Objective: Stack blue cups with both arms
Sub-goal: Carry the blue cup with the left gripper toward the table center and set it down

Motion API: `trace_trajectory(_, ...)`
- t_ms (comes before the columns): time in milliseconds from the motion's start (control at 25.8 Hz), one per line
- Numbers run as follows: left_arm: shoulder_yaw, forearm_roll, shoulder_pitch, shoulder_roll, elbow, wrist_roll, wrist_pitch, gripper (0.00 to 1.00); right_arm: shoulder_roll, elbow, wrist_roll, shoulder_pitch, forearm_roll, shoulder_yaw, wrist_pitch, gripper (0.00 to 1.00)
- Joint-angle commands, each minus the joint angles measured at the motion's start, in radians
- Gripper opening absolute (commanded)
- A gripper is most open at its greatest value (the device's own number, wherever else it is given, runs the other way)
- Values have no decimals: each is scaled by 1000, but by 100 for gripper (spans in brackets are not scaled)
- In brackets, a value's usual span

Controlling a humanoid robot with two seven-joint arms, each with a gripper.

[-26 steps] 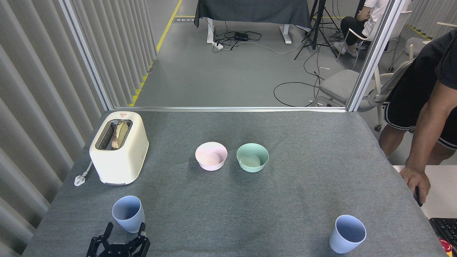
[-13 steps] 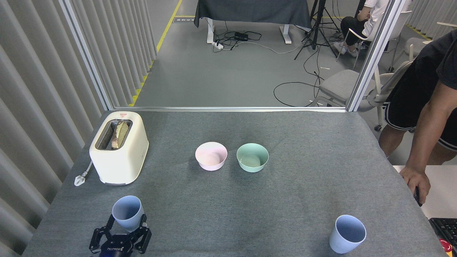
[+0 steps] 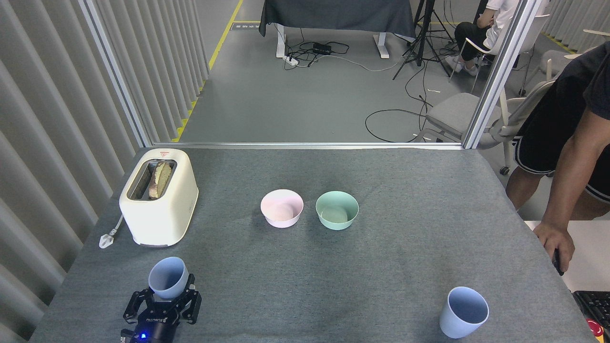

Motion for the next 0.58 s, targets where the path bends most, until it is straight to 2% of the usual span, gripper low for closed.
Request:
trace_trajectory(0, -17, -1, 12, -4, -81, 2, -19, 50, -2, 2, -2, -1, 0, 1, 1, 100)
trace_trajectory(155, -218, -4, 12, -12, -155, 3, -24, 53, -2, 2, 0, -3, 0, 4, 1, 100)
trace_trajectory(310, -387, -55, -21, -55, -126, 3, -22, 55, -2, 2, 0, -3, 2, 4, 2, 100)
trace_trajectory(427, -422, -156, -34, -111, -57, 5, -22, 55, 0, 2, 0, 0, 2, 4, 4, 100)
trace_trajectory(543, -422, -173, -51, -138, -29, 5, -19, 58, 0, 2, 0, 0, 0, 4, 4, 100)
